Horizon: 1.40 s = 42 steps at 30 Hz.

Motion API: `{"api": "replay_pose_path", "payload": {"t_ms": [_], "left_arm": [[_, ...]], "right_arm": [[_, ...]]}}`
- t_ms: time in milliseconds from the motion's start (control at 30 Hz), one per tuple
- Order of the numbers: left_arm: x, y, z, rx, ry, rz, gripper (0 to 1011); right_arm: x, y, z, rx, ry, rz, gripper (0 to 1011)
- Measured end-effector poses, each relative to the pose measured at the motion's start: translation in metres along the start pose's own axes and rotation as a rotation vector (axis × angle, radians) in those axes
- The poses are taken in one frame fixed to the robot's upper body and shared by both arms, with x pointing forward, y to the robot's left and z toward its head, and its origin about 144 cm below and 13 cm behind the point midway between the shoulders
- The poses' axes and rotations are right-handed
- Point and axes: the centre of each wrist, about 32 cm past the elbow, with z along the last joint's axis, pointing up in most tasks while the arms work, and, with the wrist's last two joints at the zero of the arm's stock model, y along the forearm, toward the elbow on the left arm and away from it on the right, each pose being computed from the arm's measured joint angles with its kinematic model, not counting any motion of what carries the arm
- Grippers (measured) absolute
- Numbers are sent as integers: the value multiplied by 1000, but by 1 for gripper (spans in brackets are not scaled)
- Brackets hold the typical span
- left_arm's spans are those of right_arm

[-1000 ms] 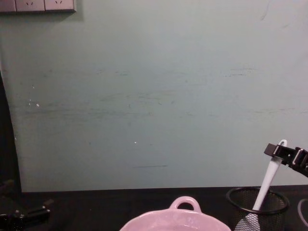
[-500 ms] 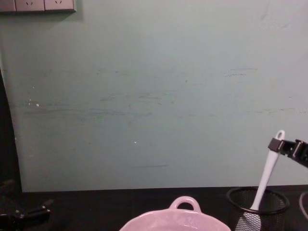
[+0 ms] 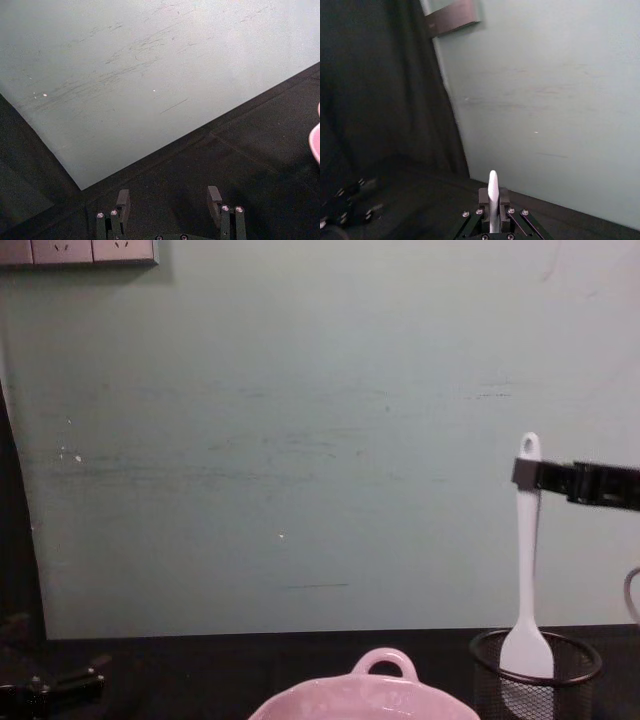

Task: Use the one hand to pick up the spoon and stir the clear water in the bowl.

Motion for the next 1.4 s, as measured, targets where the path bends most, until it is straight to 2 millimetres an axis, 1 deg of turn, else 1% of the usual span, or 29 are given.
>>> {"api": "replay_pose_path", "payload": {"t_ms": [133,267,533,1133,1233,1300,1367,1400], "left_arm": [[0,0,0,0,0,0,1011],[0,0,0,0,0,0,1011],[0,0,0,0,0,0,1011],[0,0,0,0,0,0,1011],[0,0,0,0,0,0,1011],[0,0,0,0,0,0,1011],[0,0,0,0,0,0,1011],[0,0,0,0,0,0,1011]], "right_arm": [[-5,0,17,-29,-51,39,110],[-8,0,26,-51,-79,54,110],[-9,0,31,-59,-90,45,110],[-9,0,31,-57,-89,44,110],[-9,-4,30,-39,-90,22,110],[-9,-5,33,-24,-97,15,110],[-9,-5,41,-3,-110,12,110],[-10,-3,47,11,-121,16,110]]}}
